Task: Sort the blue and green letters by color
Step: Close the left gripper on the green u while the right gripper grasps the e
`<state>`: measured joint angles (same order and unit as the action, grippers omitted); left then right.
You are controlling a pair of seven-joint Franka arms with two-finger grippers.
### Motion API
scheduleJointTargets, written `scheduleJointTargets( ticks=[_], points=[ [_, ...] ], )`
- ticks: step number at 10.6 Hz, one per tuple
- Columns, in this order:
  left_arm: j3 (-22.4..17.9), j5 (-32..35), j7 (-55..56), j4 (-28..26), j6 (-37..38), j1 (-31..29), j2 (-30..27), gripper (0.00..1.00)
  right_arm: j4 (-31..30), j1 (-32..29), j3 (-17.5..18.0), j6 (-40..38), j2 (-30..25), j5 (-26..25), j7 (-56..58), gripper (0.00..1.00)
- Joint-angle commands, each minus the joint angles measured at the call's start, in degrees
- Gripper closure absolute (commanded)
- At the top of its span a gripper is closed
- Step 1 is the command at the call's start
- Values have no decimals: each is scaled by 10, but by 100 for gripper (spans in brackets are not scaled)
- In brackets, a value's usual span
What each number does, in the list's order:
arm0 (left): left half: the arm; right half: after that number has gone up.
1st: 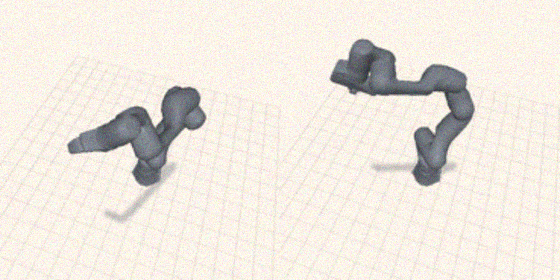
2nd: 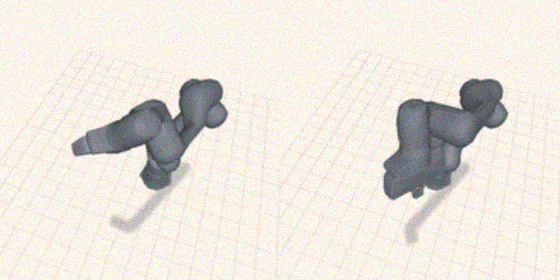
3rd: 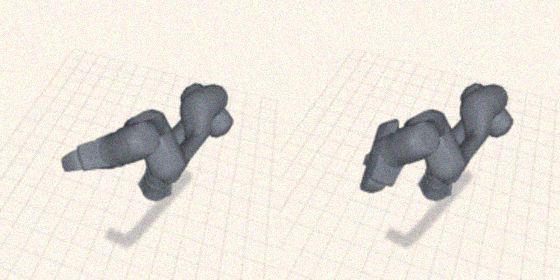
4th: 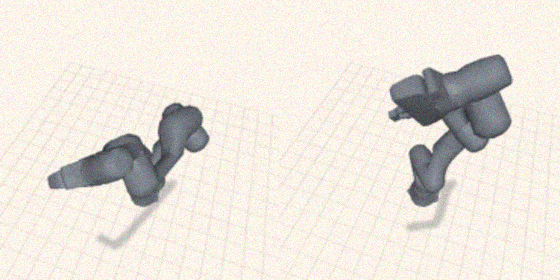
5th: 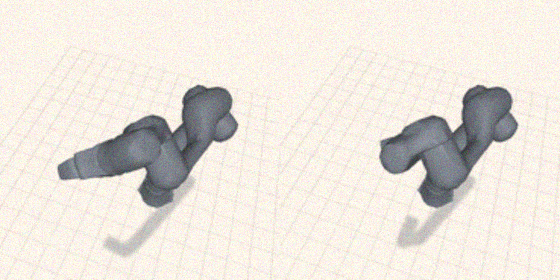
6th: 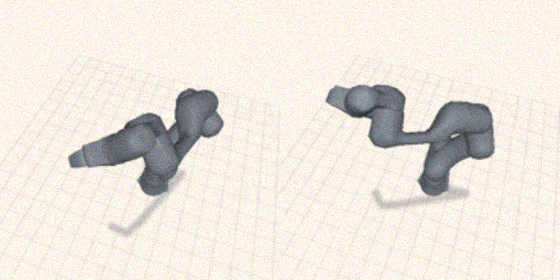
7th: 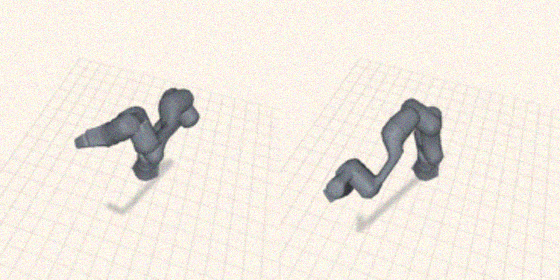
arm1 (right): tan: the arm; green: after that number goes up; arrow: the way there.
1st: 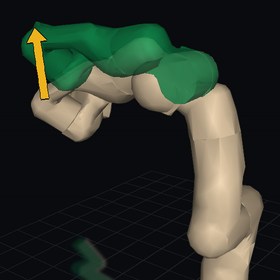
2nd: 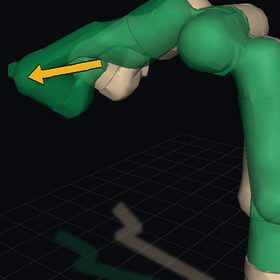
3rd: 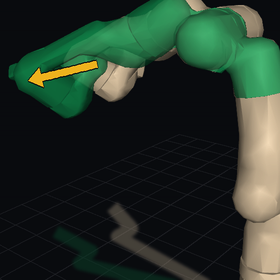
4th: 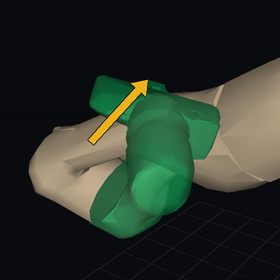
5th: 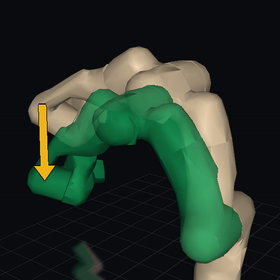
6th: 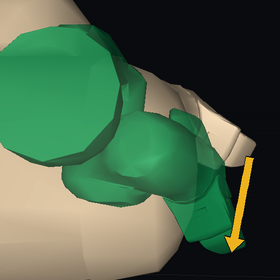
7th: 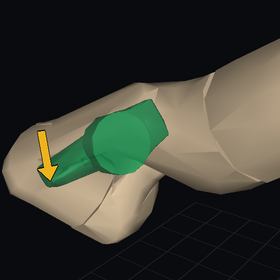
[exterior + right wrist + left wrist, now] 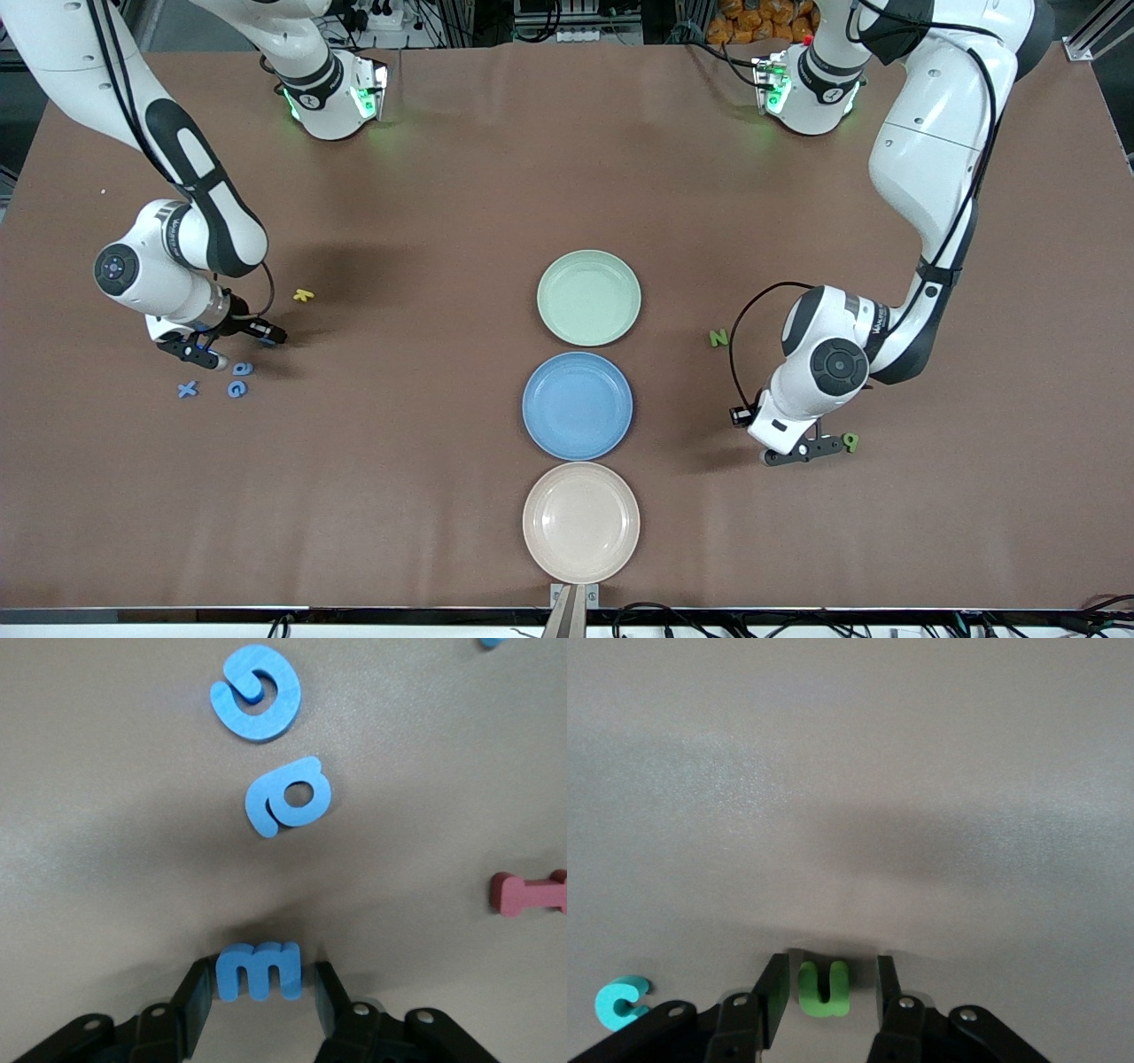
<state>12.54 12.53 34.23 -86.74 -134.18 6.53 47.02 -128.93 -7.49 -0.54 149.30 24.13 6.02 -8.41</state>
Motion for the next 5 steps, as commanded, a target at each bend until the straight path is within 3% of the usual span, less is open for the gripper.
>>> scheduleJointTargets(
  ticks=[1,3,5],
  points=[
    [-2,21,20,8,-3,2,7,52,-16,6,-1,7,-5,13,-16,46],
    [-2,21,20,7,-3,2,7,56,-15,6,-1,7,-6,13,-17,48],
    [-2,21,20,7,-3,3,8,57,-15,6,-1,7,-5,13,-17,63]
  ],
)
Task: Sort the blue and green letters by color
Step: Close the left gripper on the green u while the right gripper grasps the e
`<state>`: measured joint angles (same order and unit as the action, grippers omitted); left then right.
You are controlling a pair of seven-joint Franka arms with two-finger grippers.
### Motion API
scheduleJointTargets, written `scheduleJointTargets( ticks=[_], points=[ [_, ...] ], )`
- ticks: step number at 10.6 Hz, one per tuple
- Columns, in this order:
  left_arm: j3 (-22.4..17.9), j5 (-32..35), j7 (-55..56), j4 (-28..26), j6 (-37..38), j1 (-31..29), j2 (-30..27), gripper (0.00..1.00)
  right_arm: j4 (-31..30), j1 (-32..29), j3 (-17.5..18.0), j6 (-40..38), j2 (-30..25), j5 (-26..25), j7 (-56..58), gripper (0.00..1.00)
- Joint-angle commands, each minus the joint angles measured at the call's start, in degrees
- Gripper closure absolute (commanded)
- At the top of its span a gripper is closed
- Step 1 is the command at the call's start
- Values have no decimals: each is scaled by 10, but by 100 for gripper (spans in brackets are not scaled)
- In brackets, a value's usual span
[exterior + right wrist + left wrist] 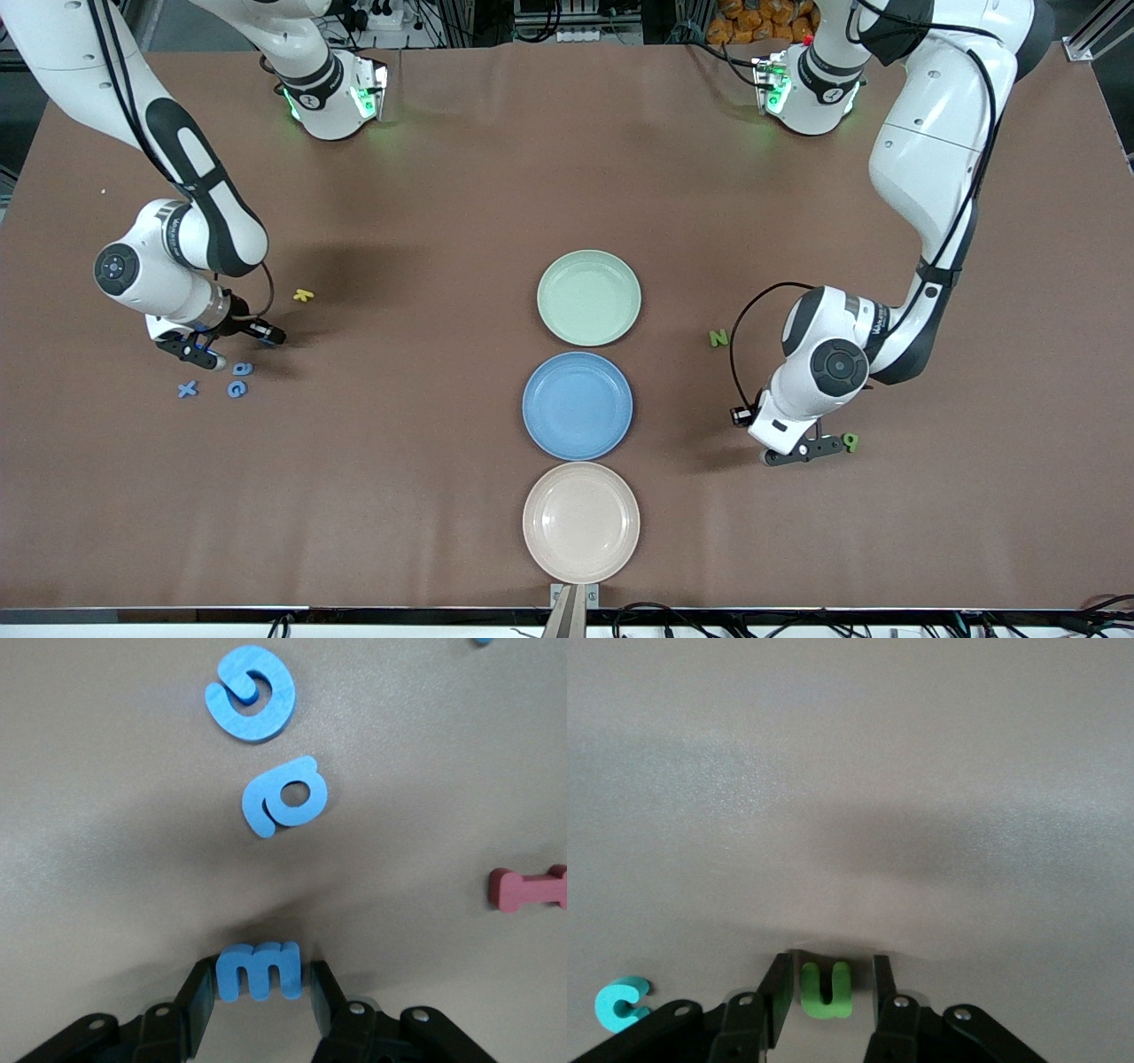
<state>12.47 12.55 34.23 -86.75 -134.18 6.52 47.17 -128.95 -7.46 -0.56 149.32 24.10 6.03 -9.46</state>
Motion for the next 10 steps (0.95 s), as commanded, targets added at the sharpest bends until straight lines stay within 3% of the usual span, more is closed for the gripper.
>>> scheduleJointTargets(
  ticks=[1,2,5,7,9,10],
  points=[
    [-2,20,20,7,-3,3,6,57,-14,6,-1,6,-5,13,-7,68],
    [-2,20,20,7,-3,3,6,57,-13,6,-1,3,-5,13,-7,76],
    [-2,20,20,7,-3,3,9,62,-6,6,-1,-3,-9,13,-6,79],
    [-2,22,20,8,-3,3,9,76,25,27,-1,-44,-30,12,-4,79],
    [-3,23,17,8,-1,4,8,100,75,59,0,-113,-38,11,0,79],
    [-7,28,17,8,0,4,6,100,102,75,1,-121,-34,12,-4,79]
  ],
)
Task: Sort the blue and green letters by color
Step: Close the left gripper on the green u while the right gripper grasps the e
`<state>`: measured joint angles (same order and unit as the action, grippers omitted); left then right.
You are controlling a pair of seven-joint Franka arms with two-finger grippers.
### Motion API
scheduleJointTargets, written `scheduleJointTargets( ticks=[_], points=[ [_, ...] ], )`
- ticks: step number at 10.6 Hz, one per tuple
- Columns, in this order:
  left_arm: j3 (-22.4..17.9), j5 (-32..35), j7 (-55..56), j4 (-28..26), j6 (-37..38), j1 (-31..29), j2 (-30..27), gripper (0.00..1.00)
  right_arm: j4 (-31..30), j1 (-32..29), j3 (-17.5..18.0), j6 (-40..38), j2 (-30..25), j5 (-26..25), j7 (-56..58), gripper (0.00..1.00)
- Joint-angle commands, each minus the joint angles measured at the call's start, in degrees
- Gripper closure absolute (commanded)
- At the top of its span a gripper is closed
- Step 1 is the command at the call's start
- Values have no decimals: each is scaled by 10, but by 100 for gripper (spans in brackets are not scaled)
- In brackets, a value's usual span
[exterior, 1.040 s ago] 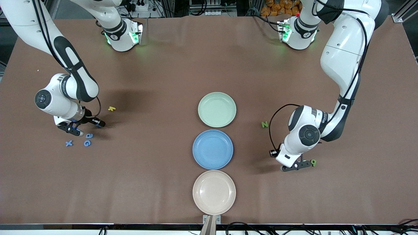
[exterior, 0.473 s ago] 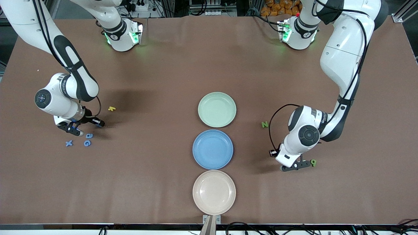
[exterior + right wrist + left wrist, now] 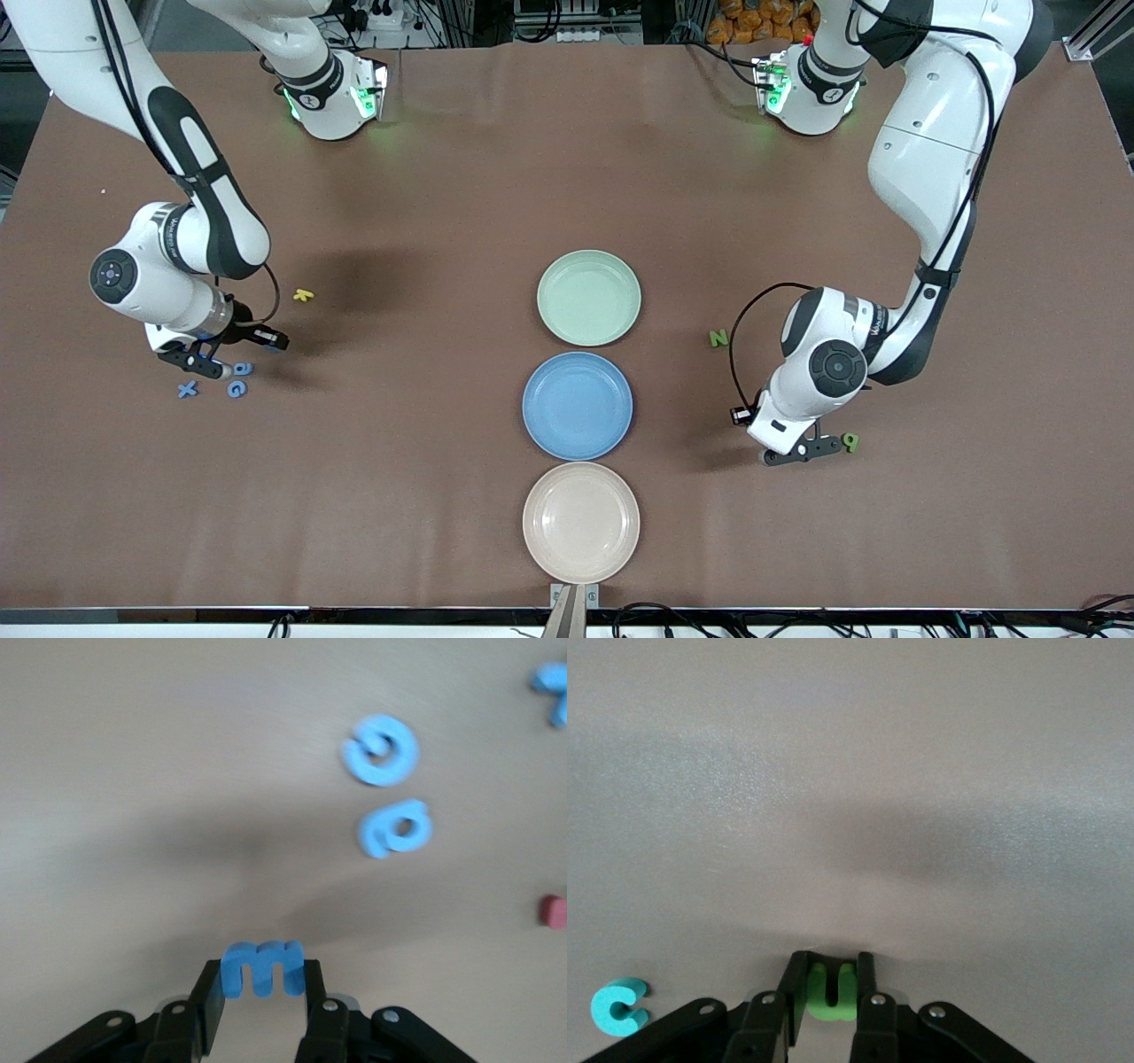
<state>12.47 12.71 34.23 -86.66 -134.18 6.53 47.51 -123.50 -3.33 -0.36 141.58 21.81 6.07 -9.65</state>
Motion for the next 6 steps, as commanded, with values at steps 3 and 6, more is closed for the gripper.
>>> scheduleJointTargets(
  ticks=[3,6],
  points=[
    [-7,29,21,5,8,4,-14,100,99,85,-1,-43,-2,11,-3,79],
    [18,21,48,2,74,4,-50,100,150,153,0,-43,16,13,-5,79]
  ],
)
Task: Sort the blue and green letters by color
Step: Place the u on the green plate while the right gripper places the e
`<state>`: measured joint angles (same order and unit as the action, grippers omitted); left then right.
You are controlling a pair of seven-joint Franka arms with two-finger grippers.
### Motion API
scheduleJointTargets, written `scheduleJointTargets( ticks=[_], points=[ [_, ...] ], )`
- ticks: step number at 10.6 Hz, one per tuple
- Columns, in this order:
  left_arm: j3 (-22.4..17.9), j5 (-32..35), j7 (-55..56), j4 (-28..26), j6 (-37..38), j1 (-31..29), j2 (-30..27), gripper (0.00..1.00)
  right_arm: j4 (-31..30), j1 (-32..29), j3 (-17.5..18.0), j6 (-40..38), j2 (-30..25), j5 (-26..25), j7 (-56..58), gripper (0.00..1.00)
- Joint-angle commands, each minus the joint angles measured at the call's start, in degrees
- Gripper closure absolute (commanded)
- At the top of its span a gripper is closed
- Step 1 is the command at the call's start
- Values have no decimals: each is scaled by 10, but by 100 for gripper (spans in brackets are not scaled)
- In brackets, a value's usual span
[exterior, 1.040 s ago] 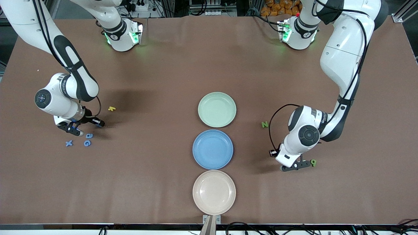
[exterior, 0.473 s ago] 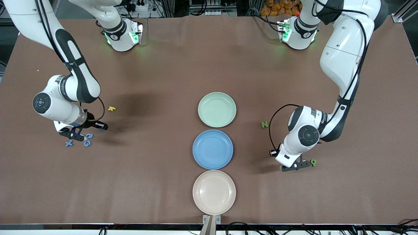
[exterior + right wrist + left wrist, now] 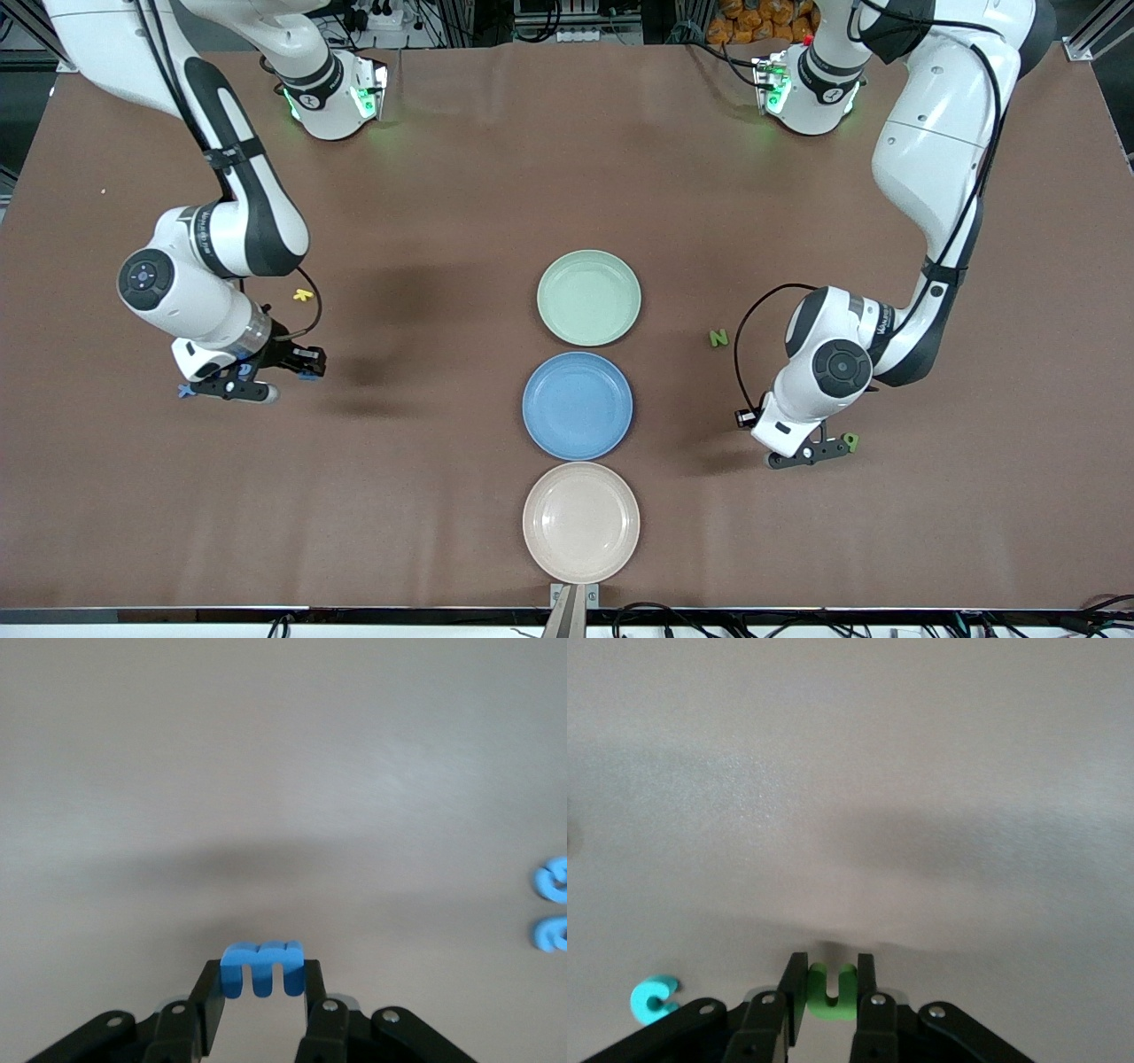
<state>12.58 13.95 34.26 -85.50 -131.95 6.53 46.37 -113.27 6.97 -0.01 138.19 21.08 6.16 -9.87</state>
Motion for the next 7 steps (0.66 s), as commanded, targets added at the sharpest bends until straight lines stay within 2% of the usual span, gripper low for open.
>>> scheduleJointTargets(
  ticks=[1,4,7],
  points=[
    [35,9,95,-20,65,5,-50,100,68,72,-3,-9,34,12,-15,79],
    [51,9,149,-57,86,17,-92,100,145,135,-3,-8,98,11,-76,78],
    [98,9,239,-113,86,14,-130,100,253,195,-4,-1,183,8,-158,78]
  ],
)
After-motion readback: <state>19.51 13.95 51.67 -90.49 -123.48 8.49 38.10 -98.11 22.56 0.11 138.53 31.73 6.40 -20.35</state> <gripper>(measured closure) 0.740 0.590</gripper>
